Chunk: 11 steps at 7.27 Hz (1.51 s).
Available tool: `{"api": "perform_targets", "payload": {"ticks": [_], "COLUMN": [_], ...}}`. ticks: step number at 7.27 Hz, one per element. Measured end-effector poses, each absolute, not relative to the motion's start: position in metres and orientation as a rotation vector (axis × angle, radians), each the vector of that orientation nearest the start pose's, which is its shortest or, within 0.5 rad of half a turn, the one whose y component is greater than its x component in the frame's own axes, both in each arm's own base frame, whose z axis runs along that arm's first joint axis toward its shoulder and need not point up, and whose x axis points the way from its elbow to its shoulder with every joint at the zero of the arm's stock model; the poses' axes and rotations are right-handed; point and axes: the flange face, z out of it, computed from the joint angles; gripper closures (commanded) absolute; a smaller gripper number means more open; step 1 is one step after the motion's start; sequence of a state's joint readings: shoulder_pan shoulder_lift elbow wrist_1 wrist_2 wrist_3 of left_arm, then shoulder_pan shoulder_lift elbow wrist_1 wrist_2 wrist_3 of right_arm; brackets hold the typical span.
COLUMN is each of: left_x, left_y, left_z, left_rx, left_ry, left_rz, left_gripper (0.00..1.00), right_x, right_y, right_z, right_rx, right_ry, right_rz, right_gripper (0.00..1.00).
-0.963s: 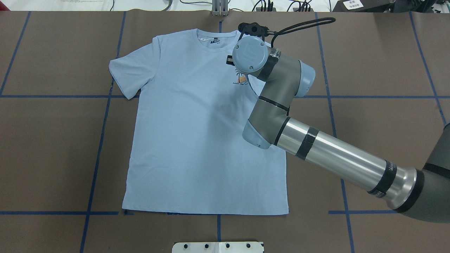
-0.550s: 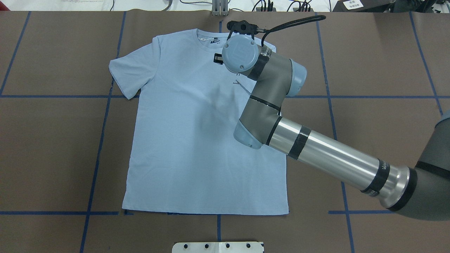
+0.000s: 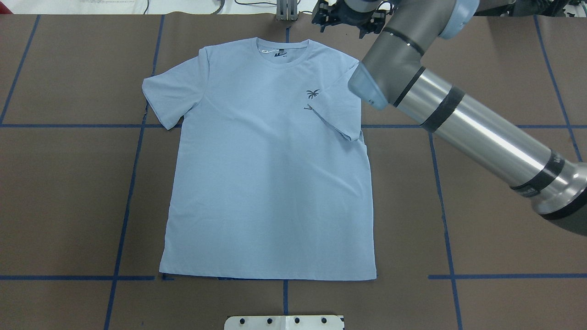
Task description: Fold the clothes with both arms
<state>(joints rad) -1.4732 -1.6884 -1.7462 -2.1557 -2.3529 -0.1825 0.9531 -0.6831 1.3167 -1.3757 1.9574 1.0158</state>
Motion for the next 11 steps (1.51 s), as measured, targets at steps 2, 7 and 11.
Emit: {"api": "perform_targets", "payload": {"ticks": [2, 7, 11], "left_x": [0.079, 0.264, 0.362], "left_y": [-0.588, -0.651, -0.649], "left_z": [0.410, 0.458, 0.490], "left_rx": [0.658, 0.630, 0.644], "left_ry": [0.898, 0.917, 0.810], "left_rz": [0.171, -0.117, -0.120], "left_gripper": [0.09, 0.29, 0.41], "right_x": [-0.263, -0.178, -0.176], "right_y": [-0.698, -0.677, -0.674], "right_z": [0.252, 0.331, 0.337], "right_rx": [0.290, 0.295, 0.296], "right_ry": [-0.857, -0.846, -0.844], "right_rz": [0.091, 0.019, 0.020], "right_gripper": [0.00, 0.00, 0.00]}}
